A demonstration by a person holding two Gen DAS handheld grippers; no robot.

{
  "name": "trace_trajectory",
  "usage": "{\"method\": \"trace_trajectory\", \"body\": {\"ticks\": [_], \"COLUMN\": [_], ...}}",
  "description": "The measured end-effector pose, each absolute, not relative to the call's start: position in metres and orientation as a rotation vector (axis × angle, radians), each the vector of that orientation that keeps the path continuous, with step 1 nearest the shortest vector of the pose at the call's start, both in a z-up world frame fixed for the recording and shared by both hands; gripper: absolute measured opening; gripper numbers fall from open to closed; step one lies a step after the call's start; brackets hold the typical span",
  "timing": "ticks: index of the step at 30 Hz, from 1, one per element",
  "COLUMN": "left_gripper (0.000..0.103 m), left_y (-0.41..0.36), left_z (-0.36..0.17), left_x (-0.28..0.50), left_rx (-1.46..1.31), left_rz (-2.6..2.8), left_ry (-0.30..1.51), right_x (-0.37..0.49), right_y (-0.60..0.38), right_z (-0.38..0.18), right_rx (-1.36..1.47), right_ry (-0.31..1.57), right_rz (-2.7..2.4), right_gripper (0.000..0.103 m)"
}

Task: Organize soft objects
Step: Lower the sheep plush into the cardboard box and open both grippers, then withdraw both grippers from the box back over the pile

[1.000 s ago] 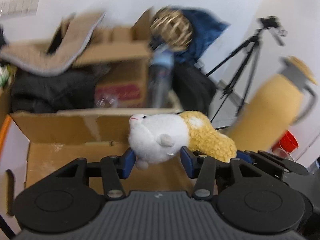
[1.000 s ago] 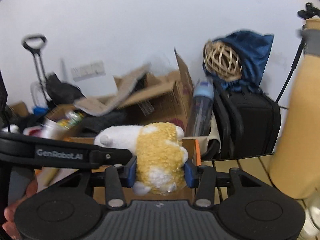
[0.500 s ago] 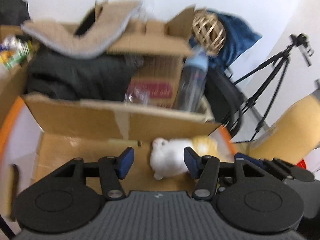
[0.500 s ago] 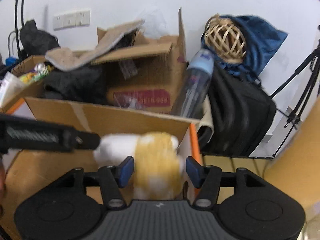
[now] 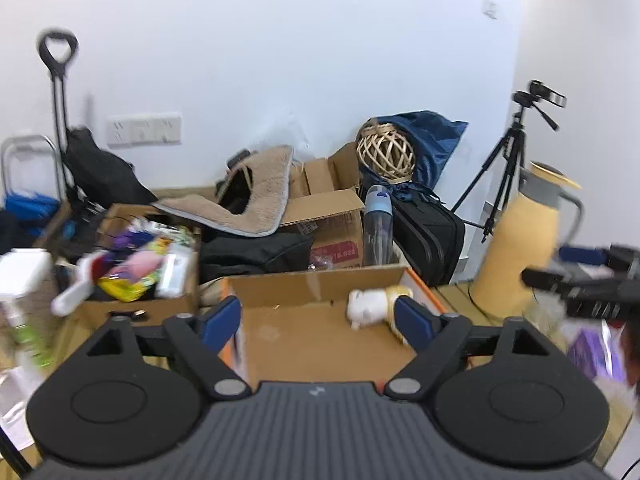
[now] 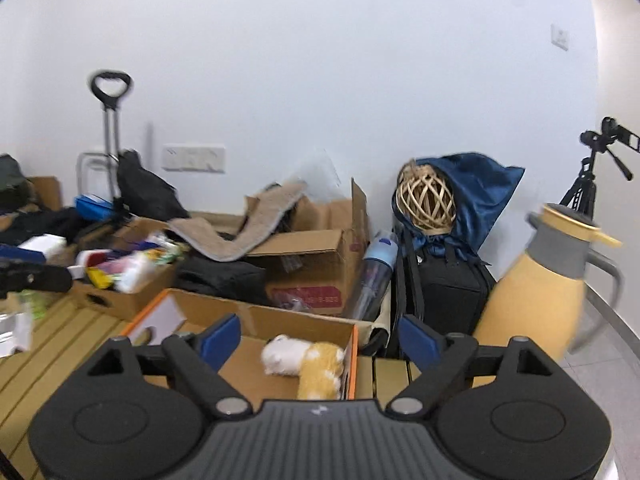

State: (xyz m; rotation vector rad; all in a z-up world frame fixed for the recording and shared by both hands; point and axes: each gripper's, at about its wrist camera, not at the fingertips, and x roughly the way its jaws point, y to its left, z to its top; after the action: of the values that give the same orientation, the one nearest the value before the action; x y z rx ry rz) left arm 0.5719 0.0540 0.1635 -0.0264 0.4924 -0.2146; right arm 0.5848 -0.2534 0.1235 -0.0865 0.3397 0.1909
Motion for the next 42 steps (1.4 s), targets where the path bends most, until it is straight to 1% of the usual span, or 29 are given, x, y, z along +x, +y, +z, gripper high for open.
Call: {"method": "trace_trajectory", "body": {"ticks": [2, 4, 5, 7, 9, 13, 16, 19, 23, 26, 29, 34, 39, 40, 41, 42], "left_gripper": [0.09, 0.099, 0.099, 0.1, 0.103, 0.103, 0.103, 0.103, 0.103, 0.103, 0.103, 0.103, 0.103, 0.103, 0.103, 0.103], "left_y": [0.057, 0.06, 0.062, 0.064, 0.065, 0.062, 0.058, 0.059, 0.056, 0.057, 0.056, 0.057, 0.05, 0.049, 0.049, 0.048], "left_z": [0.156, 0.143, 0.133, 0.114, 0.097, 0.064, 0.046, 0.033, 0.024, 0.021, 0.015, -0.002, -0.015, -0.016, -0.017, -0.017], "left_x": [0.517, 0.465, 0.436, 0.387, 0.343, 0.267, 0.23, 0.204, 0.199, 0.203, 0.209, 0.232, 0.276, 0.286, 0.298, 0.308], "left_rx": [0.017, 0.025, 0.021, 0.017, 0.009, 0.067, 0.073, 0.012, 0.053, 0.03, 0.028, 0.029, 0.038, 0.03, 0.022, 0.017], "left_rz": [-0.199, -0.178, -0.165, -0.139, -0.126, -0.073, -0.013, -0.051, -0.081, -0.074, -0.079, -0.092, -0.117, -0.12, -0.124, -0.121], "left_ry": [0.426, 0.349, 0.307, 0.266, 0.235, 0.183, 0.194, 0.225, 0.241, 0.247, 0.263, 0.295, 0.344, 0.35, 0.356, 0.361], "right_x": [0.538, 0.49, 0.467, 0.426, 0.39, 0.322, 0.281, 0.251, 0.229, 0.229, 0.234, 0.262, 0.306, 0.317, 0.326, 0.334], "right_y": [-0.26, -0.263, -0.263, -0.263, -0.263, -0.257, -0.25, -0.239, -0.22, -0.213, -0.217, -0.231, -0.228, -0.227, -0.227, -0.226], "right_z": [0.119, 0.105, 0.095, 0.073, 0.054, 0.016, -0.007, -0.03, -0.056, -0.06, -0.058, -0.069, -0.089, -0.089, -0.09, -0.089], "right_rx": [-0.065, -0.074, -0.079, -0.089, -0.089, -0.091, -0.085, -0.065, -0.122, -0.127, -0.072, 0.019, 0.092, 0.099, 0.106, 0.111], "right_ry": [0.292, 0.231, 0.206, 0.186, 0.179, 0.171, 0.186, 0.207, 0.233, 0.24, 0.208, 0.197, 0.281, 0.308, 0.325, 0.339], "right_rz": [0.213, 0.236, 0.238, 0.232, 0.226, 0.268, 0.298, 0.32, 0.382, 0.384, 0.364, 0.382, 0.4, 0.402, 0.405, 0.409], "right_gripper": [0.087, 0.094, 0.099, 0.1, 0.1, 0.102, 0.103, 0.103, 0.103, 0.103, 0.103, 0.103, 0.103, 0.102, 0.098, 0.087]}}
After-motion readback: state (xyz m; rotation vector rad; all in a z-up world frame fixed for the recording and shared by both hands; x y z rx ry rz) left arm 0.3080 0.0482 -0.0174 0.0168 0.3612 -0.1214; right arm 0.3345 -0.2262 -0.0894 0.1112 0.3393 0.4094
